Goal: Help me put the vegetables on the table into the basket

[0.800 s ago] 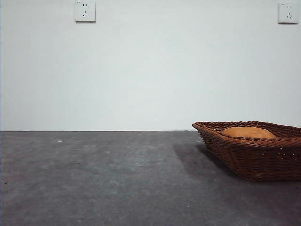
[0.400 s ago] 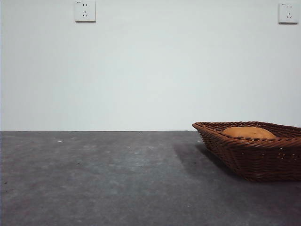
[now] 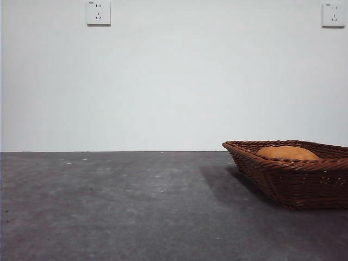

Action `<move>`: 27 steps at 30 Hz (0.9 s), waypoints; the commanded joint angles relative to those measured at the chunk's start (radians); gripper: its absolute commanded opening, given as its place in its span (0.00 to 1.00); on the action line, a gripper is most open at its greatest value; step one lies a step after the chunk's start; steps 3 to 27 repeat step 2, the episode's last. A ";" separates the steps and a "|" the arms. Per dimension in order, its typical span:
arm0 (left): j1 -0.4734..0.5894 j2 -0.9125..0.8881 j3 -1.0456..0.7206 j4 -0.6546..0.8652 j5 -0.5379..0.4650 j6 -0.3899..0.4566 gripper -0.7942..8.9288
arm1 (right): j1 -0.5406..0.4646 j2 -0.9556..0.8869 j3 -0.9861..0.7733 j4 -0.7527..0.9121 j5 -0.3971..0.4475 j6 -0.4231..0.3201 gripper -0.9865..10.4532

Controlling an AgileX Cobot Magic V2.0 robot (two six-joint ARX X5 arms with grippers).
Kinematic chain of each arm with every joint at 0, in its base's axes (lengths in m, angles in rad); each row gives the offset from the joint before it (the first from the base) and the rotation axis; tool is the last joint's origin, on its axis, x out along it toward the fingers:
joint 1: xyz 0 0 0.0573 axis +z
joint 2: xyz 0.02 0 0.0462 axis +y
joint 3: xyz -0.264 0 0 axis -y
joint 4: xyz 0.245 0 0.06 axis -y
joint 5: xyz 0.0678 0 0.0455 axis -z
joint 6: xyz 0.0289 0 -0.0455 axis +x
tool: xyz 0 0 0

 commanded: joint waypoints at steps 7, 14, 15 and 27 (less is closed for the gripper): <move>0.003 -0.001 -0.010 0.007 0.003 -0.010 0.08 | 0.001 -0.002 -0.007 0.006 0.001 0.010 0.09; 0.003 -0.001 -0.010 0.007 0.003 -0.010 0.08 | 0.001 -0.002 -0.007 0.006 0.001 0.010 0.09; 0.003 -0.001 -0.010 0.007 0.003 -0.010 0.08 | 0.001 -0.002 -0.007 0.006 0.001 0.010 0.09; 0.003 -0.001 -0.010 0.007 0.003 -0.010 0.08 | 0.001 -0.002 -0.007 0.006 0.001 0.010 0.09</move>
